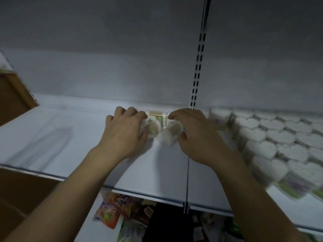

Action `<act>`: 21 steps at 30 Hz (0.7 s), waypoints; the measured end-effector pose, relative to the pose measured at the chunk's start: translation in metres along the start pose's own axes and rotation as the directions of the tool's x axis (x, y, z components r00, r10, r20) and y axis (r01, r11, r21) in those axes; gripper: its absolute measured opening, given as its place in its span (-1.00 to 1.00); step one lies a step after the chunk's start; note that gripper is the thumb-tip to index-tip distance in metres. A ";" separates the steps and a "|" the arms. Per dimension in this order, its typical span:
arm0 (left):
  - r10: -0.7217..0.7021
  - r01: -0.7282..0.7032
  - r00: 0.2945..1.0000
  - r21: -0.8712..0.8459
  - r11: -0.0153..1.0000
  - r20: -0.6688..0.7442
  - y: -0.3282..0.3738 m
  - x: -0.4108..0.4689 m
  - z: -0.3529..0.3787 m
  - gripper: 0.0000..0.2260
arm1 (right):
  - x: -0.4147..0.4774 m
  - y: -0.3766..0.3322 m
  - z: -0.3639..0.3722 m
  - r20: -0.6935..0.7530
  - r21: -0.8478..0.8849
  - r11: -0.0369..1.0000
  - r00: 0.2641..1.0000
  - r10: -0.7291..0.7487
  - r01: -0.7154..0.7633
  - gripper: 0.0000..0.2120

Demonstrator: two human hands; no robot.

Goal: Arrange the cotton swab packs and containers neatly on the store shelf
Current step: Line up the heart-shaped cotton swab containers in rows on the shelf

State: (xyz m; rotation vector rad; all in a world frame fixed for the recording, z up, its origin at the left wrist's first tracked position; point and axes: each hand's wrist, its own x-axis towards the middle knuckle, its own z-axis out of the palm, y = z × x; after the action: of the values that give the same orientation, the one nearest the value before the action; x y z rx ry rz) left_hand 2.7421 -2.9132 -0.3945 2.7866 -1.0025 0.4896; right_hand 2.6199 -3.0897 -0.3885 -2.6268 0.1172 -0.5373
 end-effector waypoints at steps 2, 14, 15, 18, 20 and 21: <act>0.000 0.001 0.998 -0.005 1.000 0.064 -0.003 0.004 0.006 -0.55 | 0.014 0.005 0.018 0.135 -0.099 0.993 0.988 0.070 -0.057 -0.53; 0.096 -0.099 0.995 -0.144 0.985 -0.032 -0.004 0.009 0.017 -0.54 | 0.003 0.024 0.032 -0.169 -0.083 0.986 0.977 0.127 -0.143 -0.55; 0.103 -0.117 0.992 -0.217 0.969 -0.074 0.000 0.009 0.014 -0.54 | -0.006 0.019 0.025 -0.233 0.047 0.988 0.960 0.152 -0.146 -0.57; 0.120 -0.190 0.976 -0.446 0.875 -0.181 0.022 0.009 0.006 -0.55 | -0.039 0.003 0.003 -0.375 0.391 0.915 0.891 0.256 -0.098 -0.58; 0.180 -0.258 0.964 -0.536 0.804 -0.195 0.048 0.011 0.006 -0.51 | -0.058 0.001 -0.017 -0.428 0.463 0.886 0.867 0.257 -0.035 -0.53; 0.219 -0.286 0.958 -0.567 0.772 -0.186 0.062 0.013 0.008 -0.52 | -0.065 0.001 -0.028 -0.445 0.446 0.895 0.864 0.235 -0.013 -0.52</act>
State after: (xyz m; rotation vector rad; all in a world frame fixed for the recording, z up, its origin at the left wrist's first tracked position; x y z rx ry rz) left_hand 2.7139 -2.9706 -0.3959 2.0604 -1.2545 0.2849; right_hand 2.5487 -3.0915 -0.3890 -1.9866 0.2932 -1.0453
